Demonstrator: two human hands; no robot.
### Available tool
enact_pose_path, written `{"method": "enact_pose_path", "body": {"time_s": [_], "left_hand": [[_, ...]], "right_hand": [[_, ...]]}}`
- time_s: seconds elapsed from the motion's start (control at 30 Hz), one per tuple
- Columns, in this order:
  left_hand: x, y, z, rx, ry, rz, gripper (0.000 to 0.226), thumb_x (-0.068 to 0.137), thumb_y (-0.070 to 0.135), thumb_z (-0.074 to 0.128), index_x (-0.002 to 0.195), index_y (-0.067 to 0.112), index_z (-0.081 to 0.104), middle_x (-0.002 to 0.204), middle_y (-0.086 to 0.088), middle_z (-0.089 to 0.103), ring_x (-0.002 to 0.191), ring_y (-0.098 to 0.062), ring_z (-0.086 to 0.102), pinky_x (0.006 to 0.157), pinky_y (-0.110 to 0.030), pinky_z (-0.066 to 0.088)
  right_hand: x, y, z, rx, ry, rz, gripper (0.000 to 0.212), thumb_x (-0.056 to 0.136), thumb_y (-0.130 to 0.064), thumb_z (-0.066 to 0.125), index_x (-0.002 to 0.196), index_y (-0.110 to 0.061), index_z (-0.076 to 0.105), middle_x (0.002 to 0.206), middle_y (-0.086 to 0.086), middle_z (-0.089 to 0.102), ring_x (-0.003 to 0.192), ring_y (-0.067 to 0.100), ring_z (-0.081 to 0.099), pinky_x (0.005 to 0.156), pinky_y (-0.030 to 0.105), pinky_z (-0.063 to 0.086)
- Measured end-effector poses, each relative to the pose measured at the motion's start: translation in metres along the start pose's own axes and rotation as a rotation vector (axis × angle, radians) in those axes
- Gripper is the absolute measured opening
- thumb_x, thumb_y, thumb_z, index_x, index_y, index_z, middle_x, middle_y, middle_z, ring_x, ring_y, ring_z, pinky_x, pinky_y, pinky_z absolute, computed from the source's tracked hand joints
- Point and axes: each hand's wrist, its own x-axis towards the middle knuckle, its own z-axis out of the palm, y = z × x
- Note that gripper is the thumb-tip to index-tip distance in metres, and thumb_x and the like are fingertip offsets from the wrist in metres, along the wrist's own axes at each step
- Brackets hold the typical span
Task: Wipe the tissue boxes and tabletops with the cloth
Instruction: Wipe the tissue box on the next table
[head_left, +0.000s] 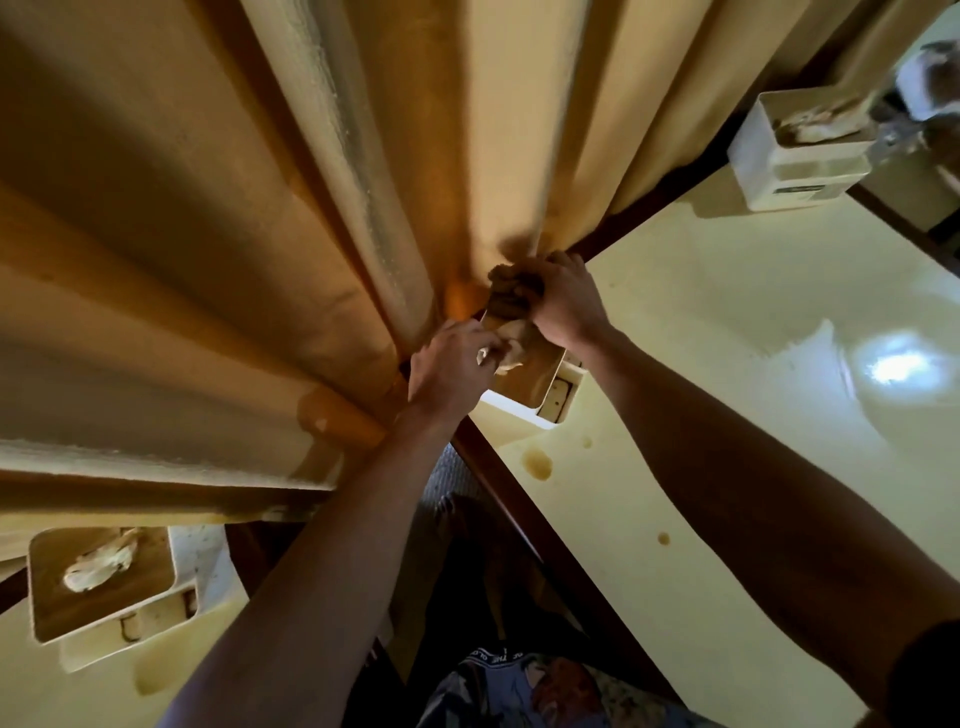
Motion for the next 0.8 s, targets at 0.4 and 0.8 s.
{"method": "enact_pose_path", "body": {"time_s": [0.4, 0.8], "left_hand": [[0.002, 0.037, 0.005, 0.079, -0.067, -0.067, 0.047, 0.091, 0.047, 0.065, 0.132, 0.024, 0.059, 0.132, -0.001, 0.055, 0.128, -0.025, 0.048, 0.100, -0.043, 0.047], [0.016, 0.080, 0.032, 0.204, -0.320, -0.395, 0.124, 0.074, 0.070, 0.078, 0.161, 0.020, 0.005, 0.169, -0.023, -0.015, 0.157, -0.041, -0.011, 0.126, -0.056, 0.010]], "right_hand": [[-0.067, 0.056, -0.020, 0.766, 0.054, 0.624, 0.017, 0.101, -0.031, 0.066, 0.115, -0.022, 0.068, 0.114, 0.008, 0.075, 0.101, 0.025, 0.073, 0.084, 0.034, 0.057], [-0.106, 0.057, 0.002, 1.069, -0.123, 0.859, 0.040, 0.089, -0.050, 0.072, 0.101, -0.012, 0.072, 0.105, 0.015, 0.077, 0.098, 0.036, 0.075, 0.092, 0.053, 0.061]]}}
